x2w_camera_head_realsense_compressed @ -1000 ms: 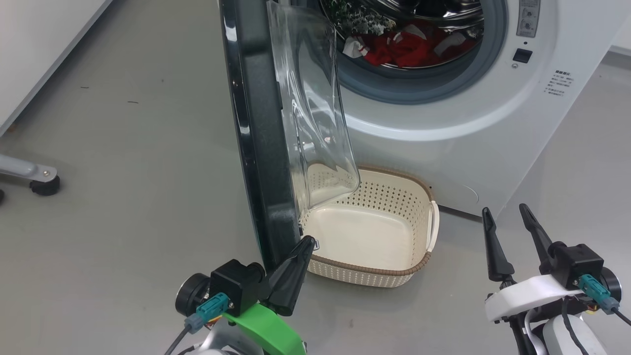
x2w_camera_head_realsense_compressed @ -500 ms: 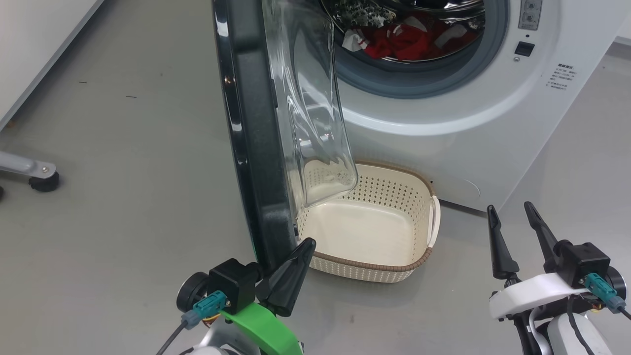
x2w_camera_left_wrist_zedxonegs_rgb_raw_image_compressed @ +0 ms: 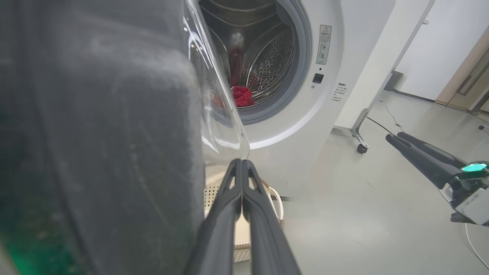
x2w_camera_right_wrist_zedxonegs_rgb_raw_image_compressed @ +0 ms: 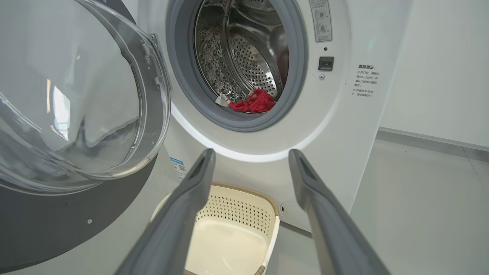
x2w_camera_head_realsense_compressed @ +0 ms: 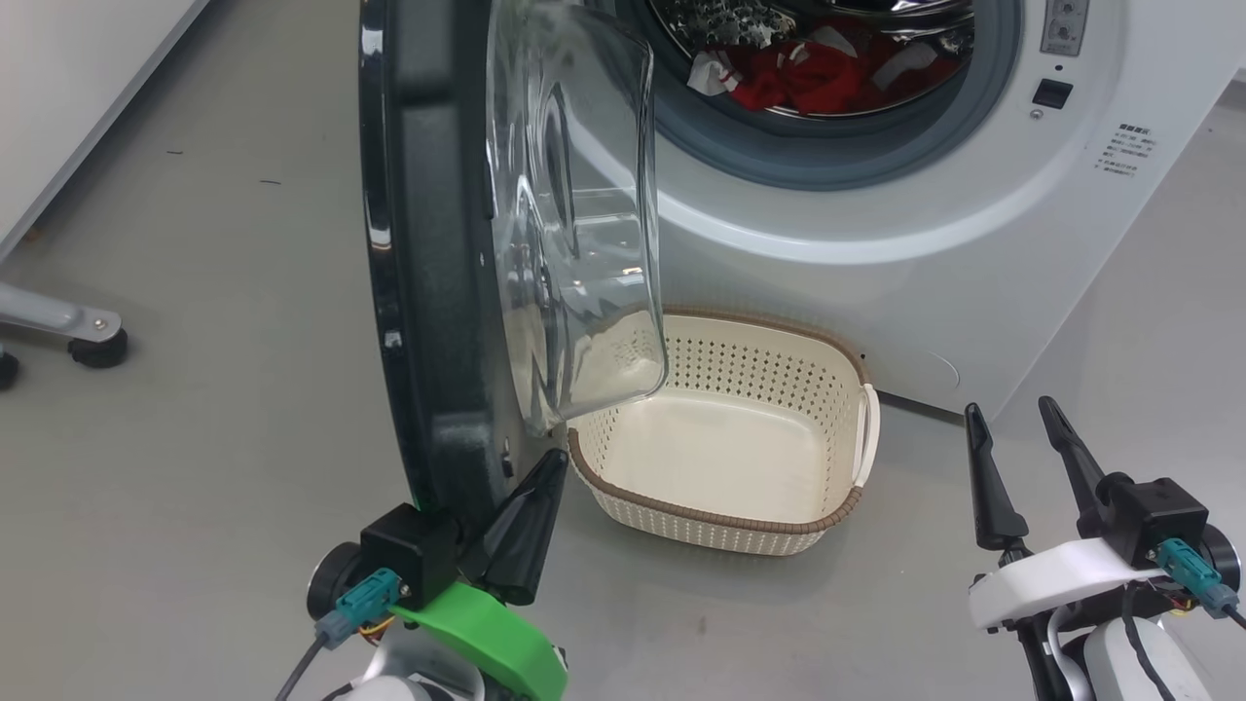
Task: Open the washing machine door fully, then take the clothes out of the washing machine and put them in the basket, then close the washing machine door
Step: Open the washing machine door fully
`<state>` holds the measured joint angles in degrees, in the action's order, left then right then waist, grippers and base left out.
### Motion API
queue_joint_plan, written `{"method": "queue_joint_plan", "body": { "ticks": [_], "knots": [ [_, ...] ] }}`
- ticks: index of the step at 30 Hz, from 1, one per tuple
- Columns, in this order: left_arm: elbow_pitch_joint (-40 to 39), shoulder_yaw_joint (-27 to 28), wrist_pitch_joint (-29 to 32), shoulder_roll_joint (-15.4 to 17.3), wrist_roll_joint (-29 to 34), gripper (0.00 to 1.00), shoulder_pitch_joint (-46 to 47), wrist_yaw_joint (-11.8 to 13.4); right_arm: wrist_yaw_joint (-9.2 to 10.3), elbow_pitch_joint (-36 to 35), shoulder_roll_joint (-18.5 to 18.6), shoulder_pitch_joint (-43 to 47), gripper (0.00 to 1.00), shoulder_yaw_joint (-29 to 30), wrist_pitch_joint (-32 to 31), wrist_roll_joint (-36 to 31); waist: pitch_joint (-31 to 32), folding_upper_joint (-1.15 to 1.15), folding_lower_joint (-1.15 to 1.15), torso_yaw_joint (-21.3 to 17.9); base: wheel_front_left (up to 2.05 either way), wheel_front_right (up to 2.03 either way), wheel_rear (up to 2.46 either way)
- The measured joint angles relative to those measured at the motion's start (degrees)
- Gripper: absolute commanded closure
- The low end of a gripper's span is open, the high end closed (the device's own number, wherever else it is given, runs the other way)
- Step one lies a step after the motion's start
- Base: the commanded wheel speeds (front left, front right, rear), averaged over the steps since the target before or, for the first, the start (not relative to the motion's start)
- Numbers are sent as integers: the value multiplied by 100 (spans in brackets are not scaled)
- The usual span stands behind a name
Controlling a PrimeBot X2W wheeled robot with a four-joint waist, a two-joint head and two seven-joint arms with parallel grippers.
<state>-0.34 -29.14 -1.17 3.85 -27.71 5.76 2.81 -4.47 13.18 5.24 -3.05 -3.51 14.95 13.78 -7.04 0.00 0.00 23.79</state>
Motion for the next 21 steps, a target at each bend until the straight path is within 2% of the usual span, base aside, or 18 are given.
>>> {"method": "queue_joint_plan", "body": {
  "ticks": [21],
  "knots": [
    [345,950,-631,-60,-2,100,-94,297,-77,3,-27,-5,0,123,-1,-89,-107,0,0,45,0,0,0]
  ]
}}
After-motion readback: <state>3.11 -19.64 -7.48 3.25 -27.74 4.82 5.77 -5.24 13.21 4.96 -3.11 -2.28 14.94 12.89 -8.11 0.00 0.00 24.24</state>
